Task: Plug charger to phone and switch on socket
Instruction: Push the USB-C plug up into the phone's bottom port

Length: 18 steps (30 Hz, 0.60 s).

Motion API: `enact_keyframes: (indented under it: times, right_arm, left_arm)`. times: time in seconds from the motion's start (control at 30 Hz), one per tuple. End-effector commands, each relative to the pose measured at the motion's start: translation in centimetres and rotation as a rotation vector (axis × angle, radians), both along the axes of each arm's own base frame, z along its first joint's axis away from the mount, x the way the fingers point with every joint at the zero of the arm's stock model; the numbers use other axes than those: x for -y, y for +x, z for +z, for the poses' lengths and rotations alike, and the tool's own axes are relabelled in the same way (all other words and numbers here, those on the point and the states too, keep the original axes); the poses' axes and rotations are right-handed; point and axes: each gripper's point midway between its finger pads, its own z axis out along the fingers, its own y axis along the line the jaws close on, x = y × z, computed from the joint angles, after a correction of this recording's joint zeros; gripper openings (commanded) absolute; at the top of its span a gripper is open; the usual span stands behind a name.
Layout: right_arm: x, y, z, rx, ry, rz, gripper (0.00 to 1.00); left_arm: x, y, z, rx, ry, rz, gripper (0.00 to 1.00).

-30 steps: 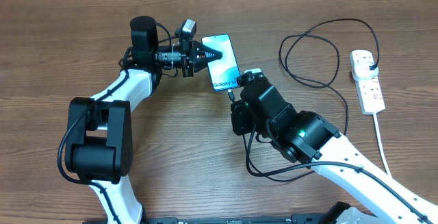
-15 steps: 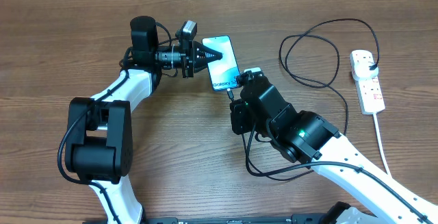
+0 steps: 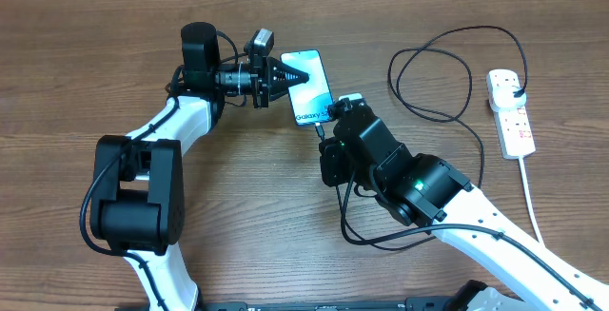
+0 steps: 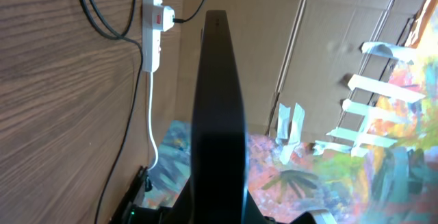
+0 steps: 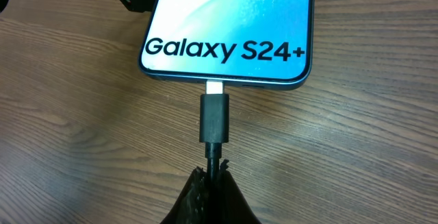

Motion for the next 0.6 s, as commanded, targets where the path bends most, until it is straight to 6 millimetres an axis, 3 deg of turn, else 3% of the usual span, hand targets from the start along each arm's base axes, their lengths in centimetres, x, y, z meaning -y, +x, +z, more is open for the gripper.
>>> enact_keyframes:
  times: [0.0, 0.27, 0.57]
  right_arm:
    - [-0.2, 0.9, 1.4, 0.053, 0.008, -0.016, 0.04]
    - [-0.6, 1.3, 1.8, 0.073, 0.028, -0.017, 0.04]
    - [-0.9, 1.8, 0.8, 0.062, 0.011, -0.020, 0.04]
  left_arm:
    - [0.9, -1.4, 1.2, 0.077, -0.037, -0.105, 0.04]
    - [0.9, -1.5, 1.2, 0.074, -0.037, -0.106, 0.04]
    - [1.1, -1.7, 1.3, 0.067, -0.041, -0.118, 0.04]
